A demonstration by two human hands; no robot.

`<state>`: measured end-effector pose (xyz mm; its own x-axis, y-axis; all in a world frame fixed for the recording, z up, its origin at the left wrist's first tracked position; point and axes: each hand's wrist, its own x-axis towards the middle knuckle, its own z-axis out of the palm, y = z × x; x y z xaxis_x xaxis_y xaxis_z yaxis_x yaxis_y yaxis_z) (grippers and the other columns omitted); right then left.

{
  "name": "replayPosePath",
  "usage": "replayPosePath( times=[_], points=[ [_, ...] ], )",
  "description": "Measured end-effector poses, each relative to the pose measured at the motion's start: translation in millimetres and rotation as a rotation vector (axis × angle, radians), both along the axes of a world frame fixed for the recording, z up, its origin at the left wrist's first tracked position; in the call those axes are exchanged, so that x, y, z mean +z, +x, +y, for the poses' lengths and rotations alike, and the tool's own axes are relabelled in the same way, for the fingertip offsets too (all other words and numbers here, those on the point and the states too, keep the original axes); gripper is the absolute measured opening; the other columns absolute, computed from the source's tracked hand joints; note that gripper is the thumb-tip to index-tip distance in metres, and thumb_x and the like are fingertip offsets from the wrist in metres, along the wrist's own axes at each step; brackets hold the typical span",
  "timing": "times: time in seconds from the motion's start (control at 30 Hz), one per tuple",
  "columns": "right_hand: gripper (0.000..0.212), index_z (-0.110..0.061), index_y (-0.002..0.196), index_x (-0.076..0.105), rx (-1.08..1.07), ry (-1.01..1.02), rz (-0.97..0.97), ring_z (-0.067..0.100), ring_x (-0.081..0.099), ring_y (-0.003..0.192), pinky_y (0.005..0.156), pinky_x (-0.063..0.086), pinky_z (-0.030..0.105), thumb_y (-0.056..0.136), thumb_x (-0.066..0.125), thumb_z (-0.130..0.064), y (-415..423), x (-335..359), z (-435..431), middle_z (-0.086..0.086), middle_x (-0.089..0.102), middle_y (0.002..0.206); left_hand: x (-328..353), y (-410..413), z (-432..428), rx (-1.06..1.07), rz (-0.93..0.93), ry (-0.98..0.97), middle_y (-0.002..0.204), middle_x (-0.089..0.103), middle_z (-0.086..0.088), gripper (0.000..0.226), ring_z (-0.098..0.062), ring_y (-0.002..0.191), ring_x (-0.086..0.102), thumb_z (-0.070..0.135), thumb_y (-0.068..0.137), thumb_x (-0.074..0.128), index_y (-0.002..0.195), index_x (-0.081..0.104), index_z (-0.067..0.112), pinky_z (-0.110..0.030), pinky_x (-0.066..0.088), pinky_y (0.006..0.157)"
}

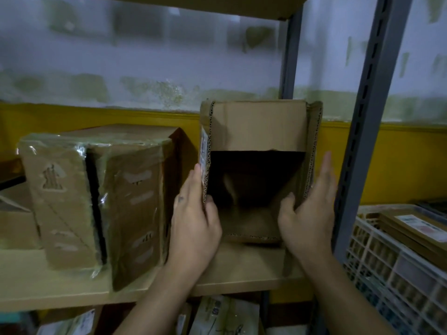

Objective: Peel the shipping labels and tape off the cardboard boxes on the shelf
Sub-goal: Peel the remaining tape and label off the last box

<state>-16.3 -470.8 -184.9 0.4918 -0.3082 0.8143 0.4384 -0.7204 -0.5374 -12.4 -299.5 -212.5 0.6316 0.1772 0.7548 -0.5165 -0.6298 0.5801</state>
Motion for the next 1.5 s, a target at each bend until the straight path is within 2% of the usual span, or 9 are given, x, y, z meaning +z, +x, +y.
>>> replayPosePath(
  times=[0.13,0.33,0.5,0.7,0.97,1.17,1.3,1.43,1.5],
  points=[
    [0.097,-0.015,0.152,0.014,-0.334,-0.505,-0.293,0.035,0.001,0.148,0.118,0.006,0.059,0.076,0.074,-0.021,-14,-11,22,0.025,0.01,0.153,-3,5,4,-0.056,0.017,-0.066,0.164,0.018,0.005,0.069,-0.005,0.15,0.012,0.005,0.101,0.041,0.158,0.008,0.025,-0.003,0.009,0.112],
    [0.154,-0.02,0.155,0.002,-0.306,-0.952,0.101,0.041,-0.003,0.148,0.116,-0.008,0.058,0.035,0.092,-0.054,4,-12,29,0.026,-0.005,0.158,-3,4,8,-0.113,0.053,-0.04,0.162,0.022,0.01,0.069,0.0,0.147,0.018,0.008,0.101,0.041,0.158,0.006,0.028,-0.012,0.019,0.116],
    [0.112,-0.022,0.149,-0.025,-0.426,-0.953,0.114,0.046,-0.013,0.145,0.113,-0.014,0.06,0.085,0.067,-0.03,34,11,46,0.031,-0.016,0.155,-3,1,3,-0.146,0.044,-0.033,0.158,0.031,0.012,0.066,0.01,0.14,0.023,0.007,0.1,0.042,0.157,0.016,0.027,0.004,0.016,0.104],
    [0.108,-0.014,0.155,0.008,-0.4,-0.926,0.135,0.045,0.003,0.147,0.115,0.007,0.063,0.074,0.077,-0.036,52,3,48,0.028,0.003,0.158,-5,0,-2,-0.139,-0.005,-0.024,0.158,0.024,0.013,0.067,0.021,0.137,0.013,0.004,0.1,0.04,0.156,0.012,0.029,0.003,0.012,0.106],
    [0.093,-0.004,0.152,0.022,-0.319,-0.943,0.182,0.036,0.007,0.149,0.117,0.016,0.055,0.081,0.067,-0.044,42,-12,34,0.025,-0.003,0.159,-3,18,-2,-0.251,-0.179,0.12,0.166,0.007,-0.001,0.082,-0.015,0.153,0.004,0.016,0.088,0.05,0.158,0.01,0.028,-0.035,0.017,0.123],
    [0.076,0.002,0.137,0.049,-0.212,-1.039,0.001,0.038,0.014,0.147,0.116,0.014,0.053,0.072,0.074,-0.028,-5,-8,17,0.027,0.017,0.157,-7,29,0,-0.26,0.035,0.009,0.164,-0.012,0.013,0.099,0.017,0.141,-0.012,0.05,0.083,0.058,0.149,-0.017,0.049,-0.008,0.001,0.107],
    [0.063,-0.013,0.144,0.038,0.038,-0.511,-0.231,0.02,0.019,0.147,0.118,0.022,0.034,0.087,0.057,-0.03,-43,9,-6,0.013,0.023,0.155,-7,29,-1,-0.389,0.101,-0.055,0.162,-0.016,0.021,0.104,0.01,0.145,-0.011,0.092,0.073,0.032,0.151,-0.017,0.045,-0.023,0.002,0.115],
    [0.042,-0.067,0.132,0.017,0.367,0.203,0.151,-0.017,0.02,0.134,0.117,0.021,0.033,0.094,0.033,-0.068,-47,5,-1,-0.038,0.018,0.148,2,29,-7,-0.54,0.223,-0.457,0.164,0.005,0.018,0.106,-0.006,0.15,0.01,0.107,0.047,0.019,0.142,0.004,0.063,-0.044,0.012,0.122],
    [0.042,-0.073,0.125,0.018,0.439,0.326,0.302,-0.008,0.024,0.137,0.119,0.018,0.039,0.084,0.025,-0.075,-41,1,0,-0.045,0.02,0.14,5,33,-4,-0.501,0.282,-0.507,0.164,0.012,0.015,0.103,-0.01,0.149,0.015,0.106,0.048,0.021,0.141,0.005,0.063,-0.046,0.013,0.122]
  ],
)
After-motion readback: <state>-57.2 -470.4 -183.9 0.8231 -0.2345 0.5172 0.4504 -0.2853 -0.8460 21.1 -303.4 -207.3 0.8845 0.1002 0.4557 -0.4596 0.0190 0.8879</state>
